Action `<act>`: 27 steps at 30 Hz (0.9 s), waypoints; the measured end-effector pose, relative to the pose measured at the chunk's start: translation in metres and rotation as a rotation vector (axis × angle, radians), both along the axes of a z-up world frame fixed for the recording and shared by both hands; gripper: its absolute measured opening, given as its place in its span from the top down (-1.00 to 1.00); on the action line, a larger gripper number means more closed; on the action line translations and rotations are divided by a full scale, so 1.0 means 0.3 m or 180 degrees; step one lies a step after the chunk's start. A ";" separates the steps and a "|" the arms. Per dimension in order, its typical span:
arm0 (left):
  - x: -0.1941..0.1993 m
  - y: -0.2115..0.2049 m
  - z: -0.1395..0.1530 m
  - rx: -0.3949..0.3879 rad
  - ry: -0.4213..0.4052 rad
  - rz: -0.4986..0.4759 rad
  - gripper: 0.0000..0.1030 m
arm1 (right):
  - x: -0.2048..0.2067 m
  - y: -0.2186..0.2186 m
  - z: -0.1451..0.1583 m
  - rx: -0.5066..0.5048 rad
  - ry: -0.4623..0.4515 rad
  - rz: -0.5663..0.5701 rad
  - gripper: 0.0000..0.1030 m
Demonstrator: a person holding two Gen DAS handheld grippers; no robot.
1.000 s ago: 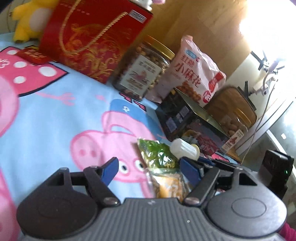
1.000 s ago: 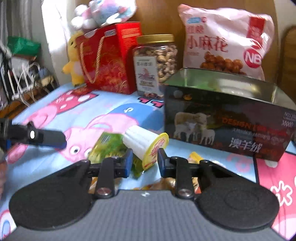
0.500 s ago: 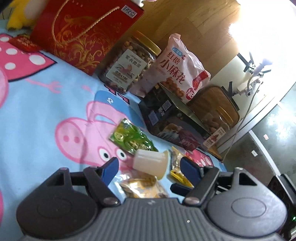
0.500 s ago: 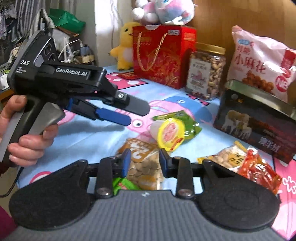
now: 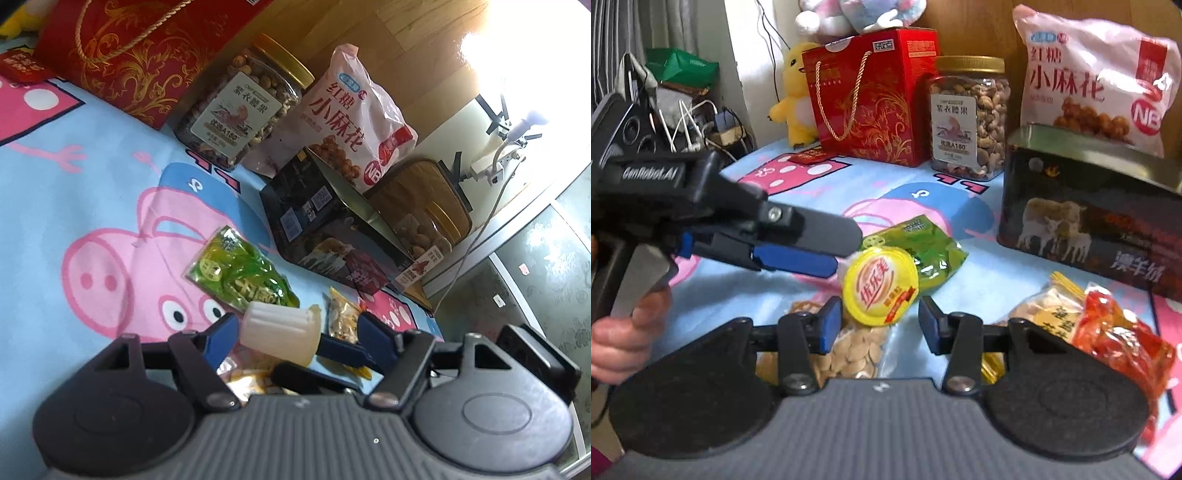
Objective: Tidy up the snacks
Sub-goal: 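Place the yogurt cup into the tin box and open the left gripper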
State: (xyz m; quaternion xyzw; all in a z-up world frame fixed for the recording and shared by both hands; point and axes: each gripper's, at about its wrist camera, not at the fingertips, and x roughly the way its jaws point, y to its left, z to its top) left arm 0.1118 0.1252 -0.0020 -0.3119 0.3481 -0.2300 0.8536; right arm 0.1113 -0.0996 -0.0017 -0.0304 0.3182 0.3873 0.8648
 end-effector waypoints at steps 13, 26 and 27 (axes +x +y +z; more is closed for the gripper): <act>0.051 -0.111 0.080 0.0208 -0.0157 -0.0283 -0.04 | -0.026 -0.146 0.068 0.0220 -0.0324 -0.0281 0.13; 0.412 -0.504 0.241 0.0494 -0.0484 -0.0722 -0.04 | 0.192 -0.449 0.196 0.0316 -0.0970 -0.1128 0.18; 0.445 -0.527 0.234 0.0478 -0.0465 -0.0739 -0.05 | 0.211 -0.461 0.191 0.0291 -0.0969 -0.1176 0.18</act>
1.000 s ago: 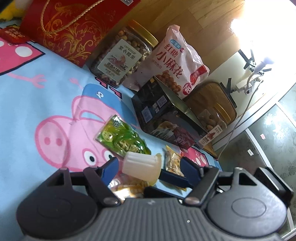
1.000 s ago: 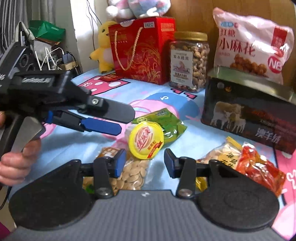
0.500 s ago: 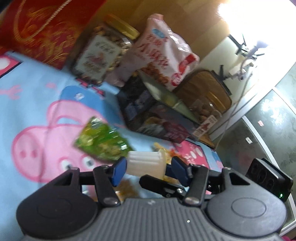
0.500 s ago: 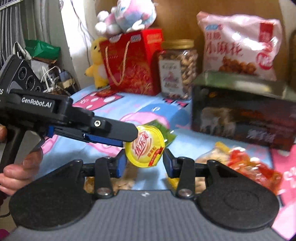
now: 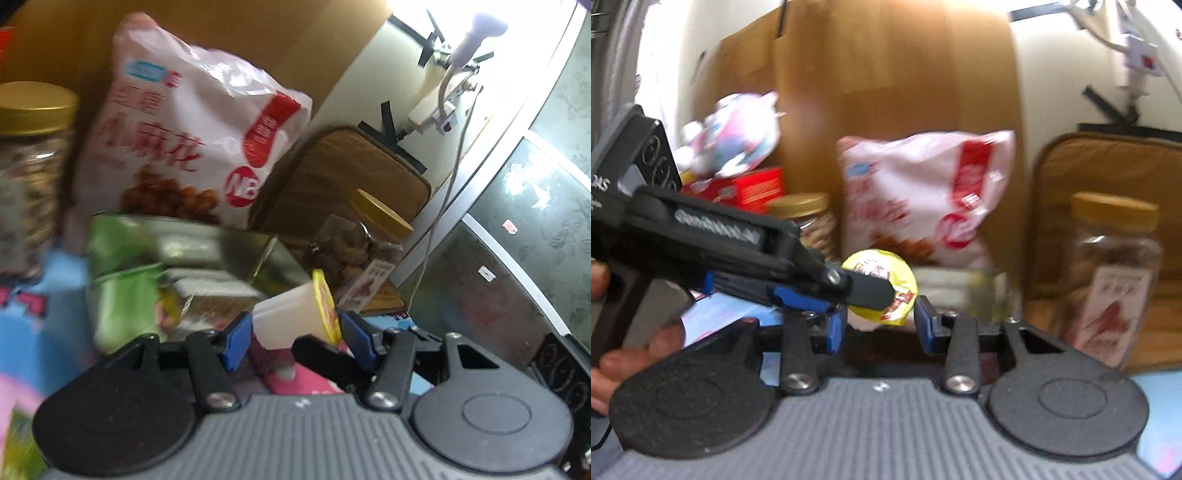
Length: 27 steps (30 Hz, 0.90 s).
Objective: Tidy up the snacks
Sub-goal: 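Place the yogurt cup into the tin box and open the left gripper, then grasp the red spicy snack pack with the left gripper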
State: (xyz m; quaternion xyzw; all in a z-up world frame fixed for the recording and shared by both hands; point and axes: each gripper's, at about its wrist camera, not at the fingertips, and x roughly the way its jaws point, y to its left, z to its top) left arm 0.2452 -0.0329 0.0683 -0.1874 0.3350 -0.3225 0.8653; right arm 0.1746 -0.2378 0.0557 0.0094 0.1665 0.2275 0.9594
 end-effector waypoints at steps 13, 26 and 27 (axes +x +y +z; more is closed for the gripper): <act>0.119 -0.136 -0.068 0.0221 0.0095 0.0044 -0.28 | 0.016 -0.050 -0.056 -0.0022 -0.0073 -0.0395 -0.18; -0.190 0.077 -0.116 -0.0049 0.0110 -0.0005 -0.38 | -0.045 -0.063 -0.188 0.0388 0.1036 0.0096 0.00; -0.202 0.082 -0.142 -0.0056 0.0202 -0.0004 -0.38 | -0.045 -0.046 -0.197 0.0297 0.1104 0.0129 0.04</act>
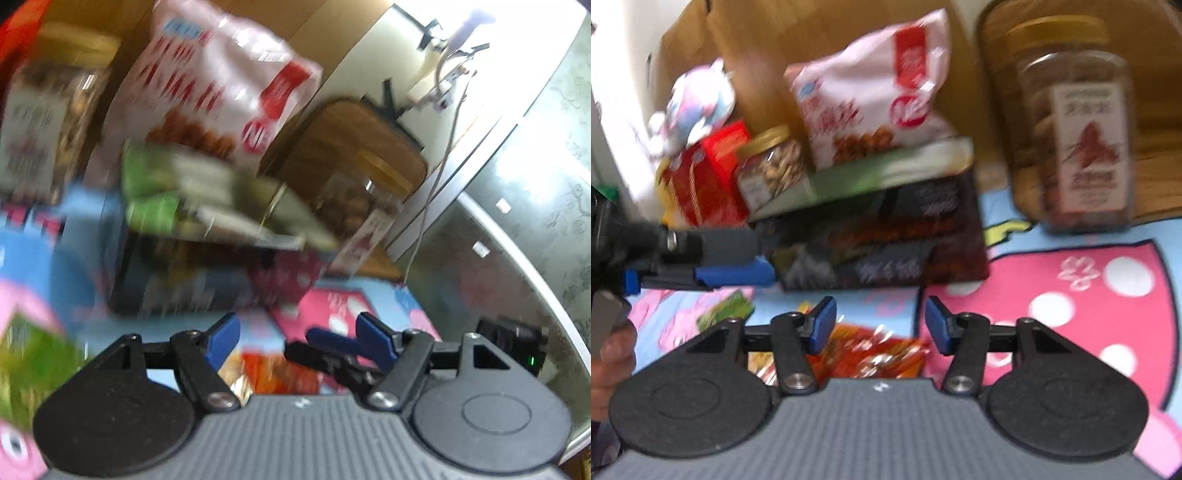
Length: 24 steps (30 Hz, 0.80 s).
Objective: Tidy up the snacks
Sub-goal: 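Grasp the red spicy snack pack with the left gripper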
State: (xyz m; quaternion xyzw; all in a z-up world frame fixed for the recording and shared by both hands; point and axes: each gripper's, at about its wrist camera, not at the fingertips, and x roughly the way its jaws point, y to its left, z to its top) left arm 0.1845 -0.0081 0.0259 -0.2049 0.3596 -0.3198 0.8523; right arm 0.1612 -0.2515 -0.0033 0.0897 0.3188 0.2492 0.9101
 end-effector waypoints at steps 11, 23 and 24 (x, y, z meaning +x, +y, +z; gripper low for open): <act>-0.144 0.032 -0.039 -0.0029 0.0152 -0.0035 -0.33 | -0.316 -0.037 0.010 0.0124 -0.0122 0.0297 0.22; -0.298 -0.032 -0.088 0.0097 0.0586 -0.0253 -0.40 | -0.412 -0.266 -0.069 0.1031 0.0317 -0.0351 0.14; -0.301 -0.028 -0.104 0.0069 0.0628 -0.0223 -0.37 | -0.407 -0.257 -0.069 0.0993 0.0302 -0.0325 0.14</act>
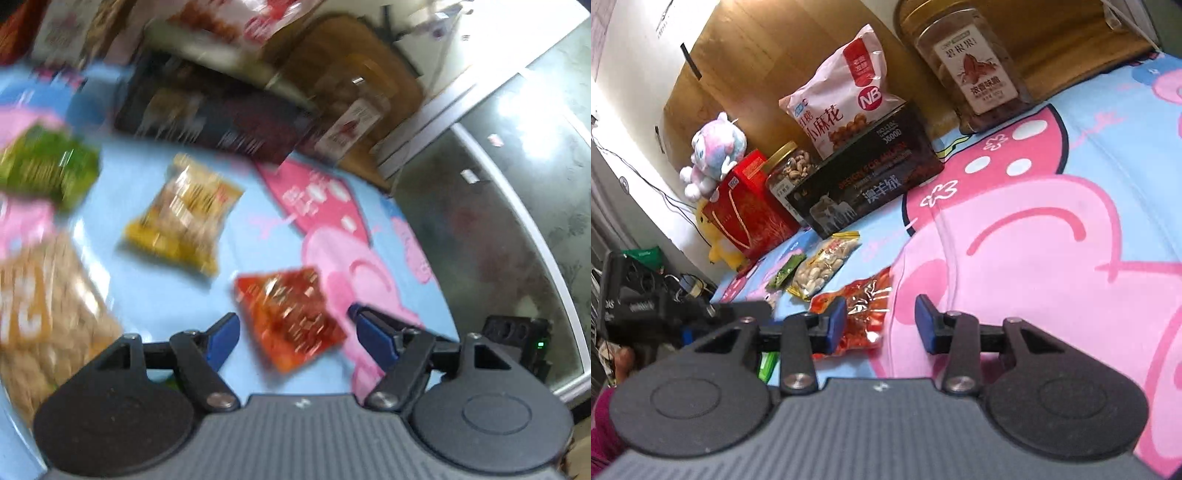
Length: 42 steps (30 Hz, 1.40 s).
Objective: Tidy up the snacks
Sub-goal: 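Grasp the red spicy snack pack with the left gripper, then drop the red spicy pack into the tin box with the left gripper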
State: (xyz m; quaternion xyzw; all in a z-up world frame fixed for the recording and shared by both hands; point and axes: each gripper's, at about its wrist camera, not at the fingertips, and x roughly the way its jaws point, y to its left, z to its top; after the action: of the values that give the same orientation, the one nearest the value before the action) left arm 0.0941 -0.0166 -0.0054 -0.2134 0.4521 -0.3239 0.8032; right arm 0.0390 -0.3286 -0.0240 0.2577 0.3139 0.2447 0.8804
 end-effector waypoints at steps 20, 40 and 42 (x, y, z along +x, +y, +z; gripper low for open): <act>0.087 -0.031 -0.067 -0.0872 0.0392 -0.0075 0.81 | 0.007 -0.066 -0.041 0.0661 0.0013 -0.0088 0.10; 0.266 0.030 0.272 -0.0169 -0.0688 0.0086 0.49 | 0.300 0.163 0.306 0.0166 -0.0640 0.0247 0.64; 0.333 0.019 0.310 0.0120 -0.0859 0.0244 0.49 | 0.386 0.216 0.324 -0.0094 -0.0736 0.0228 0.65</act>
State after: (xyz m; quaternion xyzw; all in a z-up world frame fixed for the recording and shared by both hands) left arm 0.1941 -0.0108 0.0877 -0.1700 0.3375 -0.3101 0.8724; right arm 0.1548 -0.2639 0.0731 0.2033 0.2229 0.2994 0.9052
